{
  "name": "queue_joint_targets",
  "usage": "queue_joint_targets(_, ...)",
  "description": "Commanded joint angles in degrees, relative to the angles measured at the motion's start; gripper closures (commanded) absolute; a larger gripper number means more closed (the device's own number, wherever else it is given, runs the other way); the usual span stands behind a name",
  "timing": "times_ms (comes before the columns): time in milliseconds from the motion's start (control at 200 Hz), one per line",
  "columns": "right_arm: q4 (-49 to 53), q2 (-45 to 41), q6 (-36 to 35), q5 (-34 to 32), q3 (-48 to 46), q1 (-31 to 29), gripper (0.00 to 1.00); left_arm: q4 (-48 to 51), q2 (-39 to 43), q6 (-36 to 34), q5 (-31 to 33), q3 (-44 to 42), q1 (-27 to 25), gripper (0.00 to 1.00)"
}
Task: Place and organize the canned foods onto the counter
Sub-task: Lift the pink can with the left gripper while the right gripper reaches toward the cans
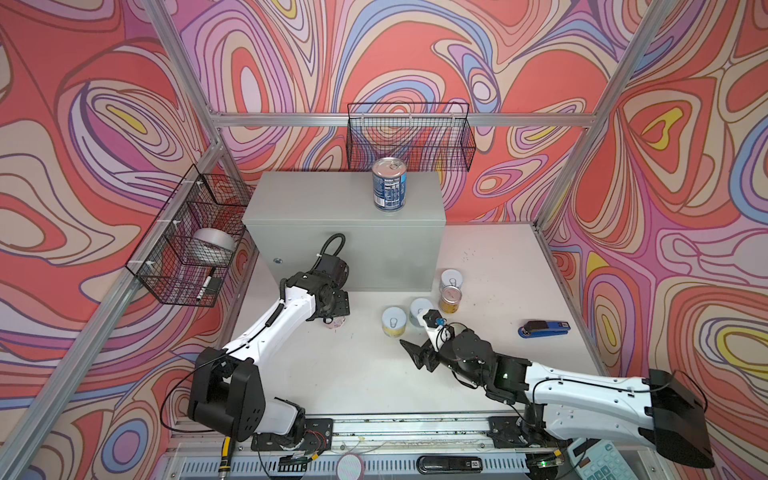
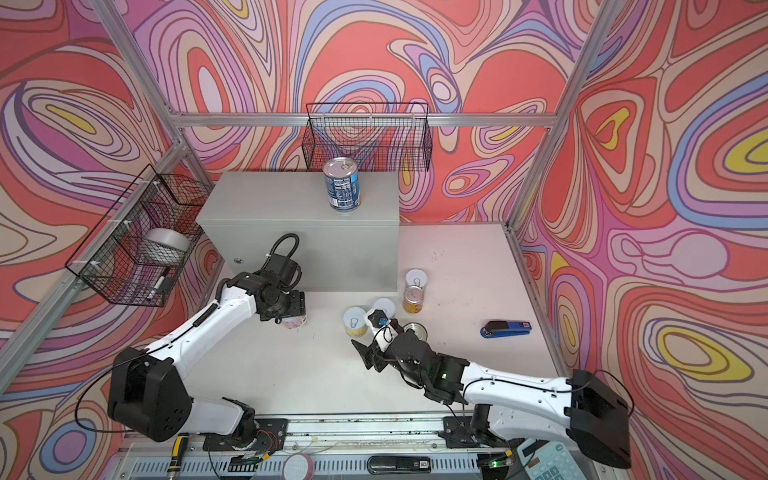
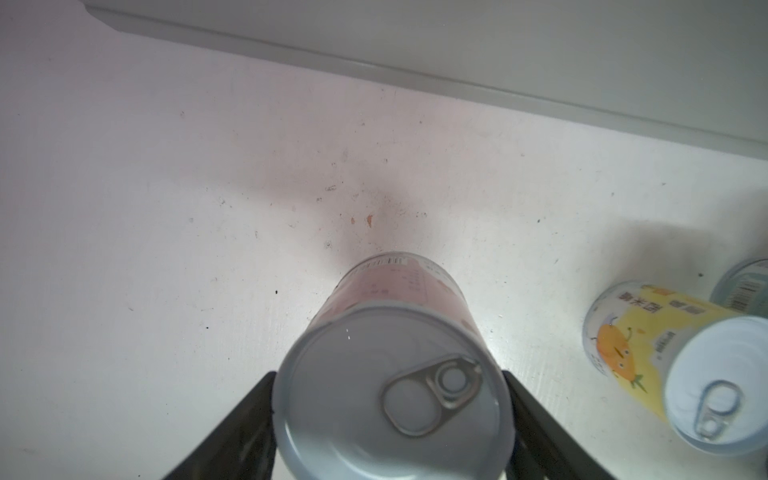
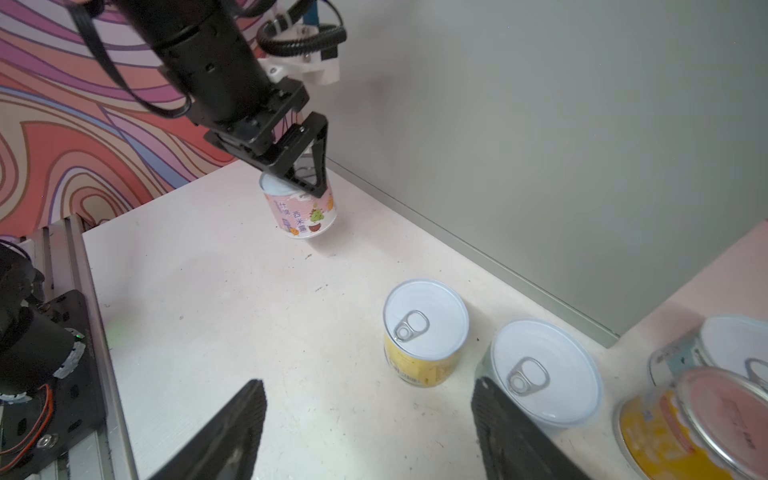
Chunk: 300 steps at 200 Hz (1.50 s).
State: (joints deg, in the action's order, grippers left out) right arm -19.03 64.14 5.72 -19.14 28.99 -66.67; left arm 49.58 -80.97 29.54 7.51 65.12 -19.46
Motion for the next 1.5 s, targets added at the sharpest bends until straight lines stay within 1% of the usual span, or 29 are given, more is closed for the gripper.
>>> queue_joint_targets(0, -19.1, 6.3, -7.1, -11.7, 0.4, -5.7, 0.19, 5.0, 1.0, 1.3, 0.6, 4.5, 0.0, 0.54)
queue_joint_targets(60, -26.8, 11.7, -11.1, -16.2, 1.5, -8.8, 0.17, 6.3, 0.5, 1.1, 0.0, 6.7, 0.0, 0.54)
queue_joint_targets(105, -31.4, 15.9, -14.1, -17.6, 2.7, -10.4, 0.16, 7.8, 0.2, 1.1, -0.3, 8.5, 0.0, 0.55)
queue_joint_targets(140, -34.3, 18.8, -15.1, -18.0, 4.0, -11.0, 0.15, 8.7, 0.2, 1.1, -0.7, 9.9, 0.0, 0.56)
queue_joint_targets(190, -35.3, 21.8, -14.7, -16.3, 5.6, -11.3, 0.15, 9.7, 0.4, 1.1, -0.9, 11.5, -0.1, 0.58)
queue_joint_targets(305, -35.5, 23.9, -11.2, -10.5, 7.9, -11.3, 0.14, 11.7, 1.4, 1.0, -1.0, 13.5, -0.6, 0.57)
queue_joint_targets(401, -33.7, 24.5, -10.5, -9.4, 10.2, -11.3, 0.13, 12.8, 2.6, 1.2, -1.6, 13.8, -1.1, 0.57)
queue_joint_targets(511, -32.3, 24.7, -11.3, -4.4, 11.3, -10.9, 0.12, 13.2, 4.2, 1.0, -2.7, 13.5, -2.4, 0.57)
queue_joint_targets(586, -27.8, 23.1, -7.2, 1.3, 12.0, -8.2, 0.13, 14.1, 5.2, 0.9, -2.2, 13.8, -3.7, 0.57)
queue_joint_targets(646, -27.1, 21.9, -4.7, 5.6, 11.7, -6.1, 0.13, 14.8, 5.7, 0.5, -2.2, 14.2, -4.1, 0.56)
queue_joint_targets(771, -21.4, 21.7, -5.9, 5.0, 13.4, -5.5, 0.12, 16.4, 5.9, -0.6, -2.5, 16.4, -4.5, 0.57)
queue_joint_targets(906, -18.0, 20.9, -4.0, 13.9, 13.4, -1.5, 0.11, 18.1, 4.9, -2.2, -3.3, 19.3, -5.5, 0.58)
queue_joint_targets(977, -16.2, 20.1, -4.9, 13.9, 13.6, -0.7, 0.11, 19.1, 4.2, -2.6, -2.9, 20.5, -6.2, 0.58)
queue_joint_targets(1062, -15.7, 19.3, -5.5, 15.0, 13.3, 0.3, 0.11, 19.1, 3.9, -2.8, -3.7, 21.2, -6.6, 0.57)
queue_joint_targets(1132, -17.8, 18.4, -3.1, 19.5, 11.9, 3.2, 0.1, 18.6, 3.8, -2.6, -5.5, 21.3, -6.6, 0.57)
queue_joint_targets(1192, -18.6, 18.2, -2.5, 20.9, 11.5, 4.6, 0.1, 18.5, 3.7, -2.7, -6.5, 21.6, -6.8, 0.58)
queue_joint_targets(1252, -17.9, 18.2, -3.8, 21.1, 12.0, 4.9, 0.1, 18.9, 3.4, -3.1, -7.2, 22.2, -7.0, 0.58)
queue_joint_targets(1372, -16.5, 18.9, -5.7, 26.0, 13.3, 6.1, 0.1, 19.9, 2.4, -4.7, -8.8, 23.8, -7.5, 0.58)
queue_joint_targets(1497, -15.4, 20.0, -6.8, 28.6, 14.2, 6.9, 0.1, 21.7, 1.5, -5.4, -8.8, 26.2, -7.9, 0.58)
